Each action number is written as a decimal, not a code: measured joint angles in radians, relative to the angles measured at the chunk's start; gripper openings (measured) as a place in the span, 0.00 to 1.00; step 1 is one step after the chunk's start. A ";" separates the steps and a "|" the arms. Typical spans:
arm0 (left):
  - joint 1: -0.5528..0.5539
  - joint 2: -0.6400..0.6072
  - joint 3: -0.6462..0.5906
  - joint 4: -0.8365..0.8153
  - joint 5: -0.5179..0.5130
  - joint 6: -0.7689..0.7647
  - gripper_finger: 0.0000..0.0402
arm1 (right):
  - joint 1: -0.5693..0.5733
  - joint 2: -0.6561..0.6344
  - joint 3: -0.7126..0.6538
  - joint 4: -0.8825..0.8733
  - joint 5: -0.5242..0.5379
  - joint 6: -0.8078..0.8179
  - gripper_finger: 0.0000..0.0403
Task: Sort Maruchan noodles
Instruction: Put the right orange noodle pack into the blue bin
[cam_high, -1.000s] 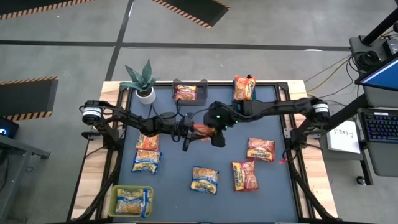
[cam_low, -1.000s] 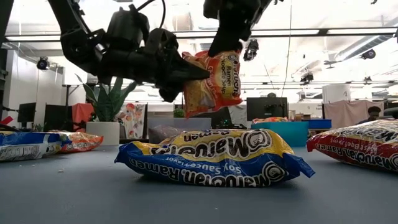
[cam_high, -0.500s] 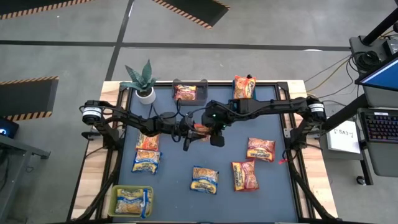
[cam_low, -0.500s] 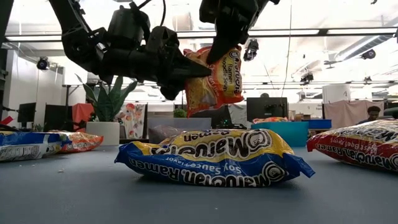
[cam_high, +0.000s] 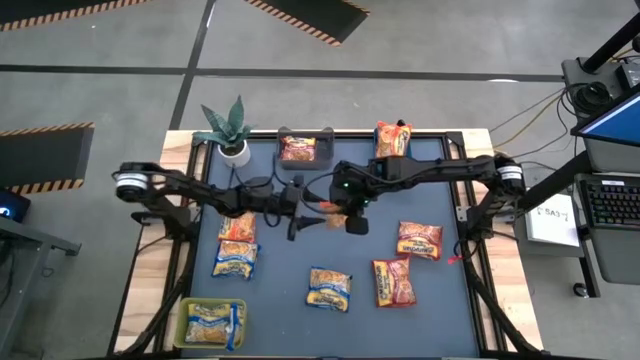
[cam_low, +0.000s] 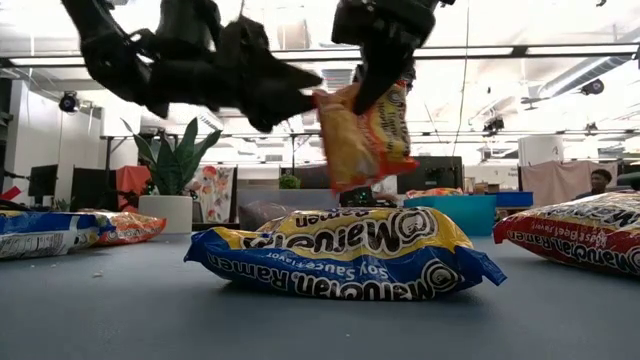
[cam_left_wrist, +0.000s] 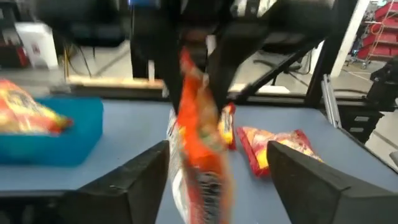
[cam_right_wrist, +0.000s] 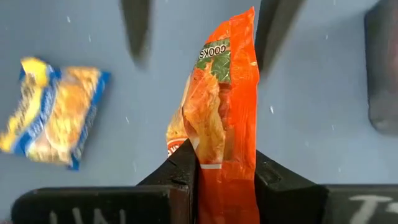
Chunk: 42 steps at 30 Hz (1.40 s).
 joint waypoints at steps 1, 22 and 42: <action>0.002 -0.030 -0.012 0.000 -0.005 0.011 0.66 | -0.008 -0.005 0.000 -0.021 0.009 -0.011 0.15; 0.005 -0.425 -0.214 -0.005 -0.060 -0.011 0.69 | -0.540 -0.277 -0.159 -0.088 0.078 -0.288 0.16; 0.005 -0.379 -0.213 0.029 -0.087 -0.011 0.69 | -0.751 -0.288 -0.493 0.200 0.042 -0.394 0.16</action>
